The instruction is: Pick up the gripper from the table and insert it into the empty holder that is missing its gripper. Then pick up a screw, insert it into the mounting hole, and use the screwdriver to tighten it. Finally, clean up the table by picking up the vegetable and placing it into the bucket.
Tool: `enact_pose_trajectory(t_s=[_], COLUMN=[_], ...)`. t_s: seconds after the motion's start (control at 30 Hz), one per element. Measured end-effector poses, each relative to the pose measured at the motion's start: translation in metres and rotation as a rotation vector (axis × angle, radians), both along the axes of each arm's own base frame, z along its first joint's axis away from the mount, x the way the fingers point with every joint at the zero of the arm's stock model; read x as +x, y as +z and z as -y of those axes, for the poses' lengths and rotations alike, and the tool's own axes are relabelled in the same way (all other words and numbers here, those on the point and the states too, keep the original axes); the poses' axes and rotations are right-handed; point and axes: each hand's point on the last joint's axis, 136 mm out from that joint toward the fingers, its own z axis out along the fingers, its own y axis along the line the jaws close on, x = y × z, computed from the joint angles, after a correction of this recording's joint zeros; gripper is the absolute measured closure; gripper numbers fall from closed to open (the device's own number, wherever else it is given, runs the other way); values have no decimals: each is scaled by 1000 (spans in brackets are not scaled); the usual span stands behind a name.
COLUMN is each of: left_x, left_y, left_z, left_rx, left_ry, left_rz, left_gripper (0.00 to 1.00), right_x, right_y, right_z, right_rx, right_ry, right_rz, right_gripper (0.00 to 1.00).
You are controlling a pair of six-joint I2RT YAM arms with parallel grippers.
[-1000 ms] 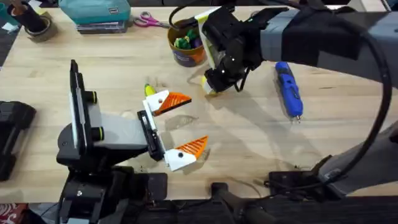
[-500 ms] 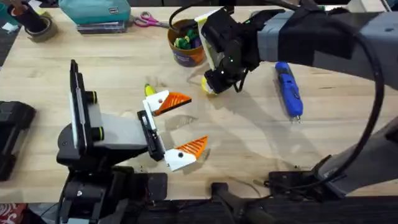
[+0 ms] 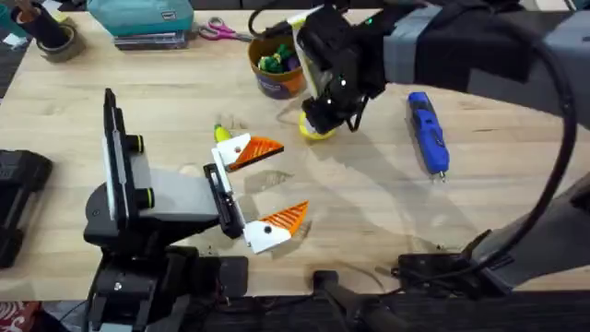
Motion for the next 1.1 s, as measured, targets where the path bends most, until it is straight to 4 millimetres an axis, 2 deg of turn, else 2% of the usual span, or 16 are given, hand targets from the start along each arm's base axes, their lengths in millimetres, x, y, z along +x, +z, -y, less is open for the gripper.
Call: enact_pose_trajectory(t_s=[0.17,0.2,0.47,0.6,0.7,0.87,1.1], left_x=[0,0,0,0,0,0,0], left_y=[0,0,0,0,0,0,0], left_z=[0,0,0,0,0,0,0], left_rx=[0,0,0,0,0,0,0], left_ry=[0,0,0,0,0,0,0], left_rz=[0,0,0,0,0,0,0], left_gripper=[15,15,15,15,15,15,15], right_x=[11,16,28,26,21,14,-17], right_y=[29,55,138,168,184,198,203], right_z=[0,2,0,2,4,2,-37], right_rx=[-6,-1,73,99,103,98,109], right_ry=[-12,-21,-17,-16,-5,42,206], right_rz=[25,42,164,200,213,224,236], right_gripper=[996,996,996,996,996,996,996])
